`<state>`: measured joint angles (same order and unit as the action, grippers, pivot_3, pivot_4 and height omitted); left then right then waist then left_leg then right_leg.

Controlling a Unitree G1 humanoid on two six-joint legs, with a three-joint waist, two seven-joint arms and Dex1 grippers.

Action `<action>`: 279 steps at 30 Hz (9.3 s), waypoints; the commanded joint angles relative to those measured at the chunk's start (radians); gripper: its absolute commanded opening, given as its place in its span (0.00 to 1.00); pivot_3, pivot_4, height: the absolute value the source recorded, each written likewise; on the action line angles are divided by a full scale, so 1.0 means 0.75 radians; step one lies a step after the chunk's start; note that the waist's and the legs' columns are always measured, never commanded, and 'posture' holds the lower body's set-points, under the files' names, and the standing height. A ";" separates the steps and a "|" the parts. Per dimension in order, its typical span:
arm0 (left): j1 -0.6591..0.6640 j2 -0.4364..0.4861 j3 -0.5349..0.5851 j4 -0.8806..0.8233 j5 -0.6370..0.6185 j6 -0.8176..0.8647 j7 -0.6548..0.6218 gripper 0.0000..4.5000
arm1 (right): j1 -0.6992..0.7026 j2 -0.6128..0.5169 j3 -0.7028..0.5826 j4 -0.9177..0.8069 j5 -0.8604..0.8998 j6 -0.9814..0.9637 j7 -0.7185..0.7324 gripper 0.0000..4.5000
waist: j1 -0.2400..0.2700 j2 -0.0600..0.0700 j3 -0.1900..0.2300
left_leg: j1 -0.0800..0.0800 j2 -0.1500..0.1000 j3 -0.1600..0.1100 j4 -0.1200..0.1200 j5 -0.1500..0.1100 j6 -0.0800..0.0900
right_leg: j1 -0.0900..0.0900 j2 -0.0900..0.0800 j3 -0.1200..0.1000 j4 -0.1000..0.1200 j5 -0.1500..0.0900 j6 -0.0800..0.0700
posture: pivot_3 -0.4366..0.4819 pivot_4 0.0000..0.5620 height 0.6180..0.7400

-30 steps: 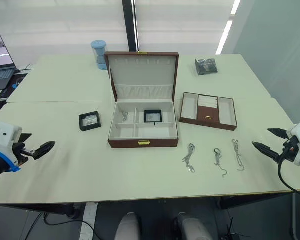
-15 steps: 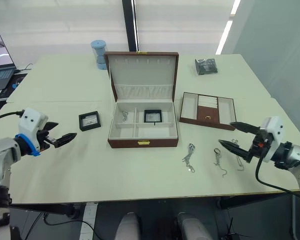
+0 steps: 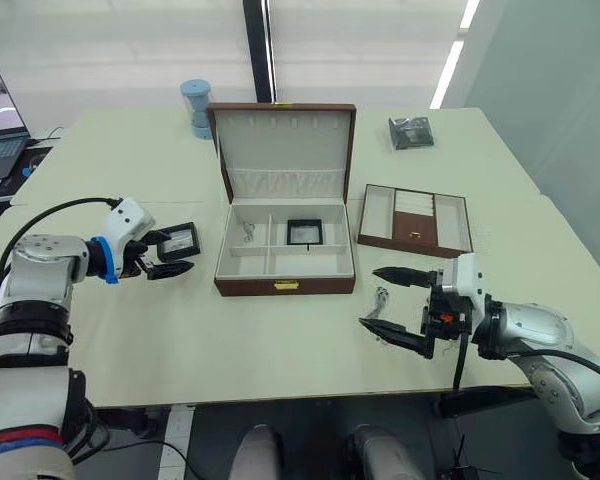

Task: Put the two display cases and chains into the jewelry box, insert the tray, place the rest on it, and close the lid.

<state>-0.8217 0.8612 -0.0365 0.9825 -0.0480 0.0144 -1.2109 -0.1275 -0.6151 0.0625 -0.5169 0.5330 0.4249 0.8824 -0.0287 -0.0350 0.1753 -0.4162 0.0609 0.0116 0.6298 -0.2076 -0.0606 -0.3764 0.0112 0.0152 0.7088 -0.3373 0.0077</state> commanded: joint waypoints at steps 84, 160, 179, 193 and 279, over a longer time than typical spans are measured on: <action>-0.263 -0.354 -0.393 -0.661 -0.090 0.499 -0.442 0.01 | 0.336 0.063 -0.146 -0.283 -0.072 -0.067 -0.334 1.00 | 0.001 -0.001 -0.001 | -0.001 0.001 -0.001 0.003 0.000 0.000 | -0.003 0.004 0.002 0.006 0.000 0.000 | 0.48 0.27 1.00; 1.198 -0.107 1.015 -1.470 -0.506 0.852 0.437 0.99 | -0.029 -0.242 -0.575 0.950 -0.142 -0.367 0.030 1.00 | -0.001 0.000 -0.001 | 0.004 0.004 -0.001 0.001 0.000 0.000 | 0.001 -0.007 0.003 0.006 0.000 -0.001 | 0.48 0.27 1.00; 1.298 -0.249 1.065 -1.349 -0.486 0.485 0.761 0.99 | -0.071 -0.180 -0.573 0.997 -0.198 -0.418 -0.051 1.00 | -0.001 0.000 -0.001 | 0.006 0.003 0.001 0.001 0.000 0.000 | 0.003 -0.013 0.003 0.005 0.000 0.000 | 0.48 0.27 1.00; 1.315 -0.286 1.021 -1.427 -0.523 0.479 0.784 0.99 | -0.045 -0.155 -0.580 0.934 -0.176 -0.393 -0.062 1.00 | -0.001 0.000 -0.001 | 0.006 0.003 0.001 0.000 0.000 0.000 | 0.004 -0.013 0.004 0.005 0.000 0.000 | 0.48 0.27 1.00; 1.220 -0.363 0.103 -1.620 -0.495 -0.158 0.145 1.00 | 0.301 0.353 -0.473 0.177 -0.243 -0.023 -0.733 0.00 | -0.002 0.001 -0.009 | 0.007 0.004 0.003 -0.001 0.000 0.000 | 0.004 -0.006 0.006 0.003 -0.001 0.000 | 0.48 0.27 1.00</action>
<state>0.0992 0.5919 0.0456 -0.2240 -0.4193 -0.0907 -1.1042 0.1059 -0.3513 -0.2594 -0.3385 0.3253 0.4434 0.3210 -0.0303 -0.0341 0.1689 -0.4110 0.0637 0.0134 0.6287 -0.2077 -0.0606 -0.3735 0.0067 0.0200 0.7109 -0.3378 0.0077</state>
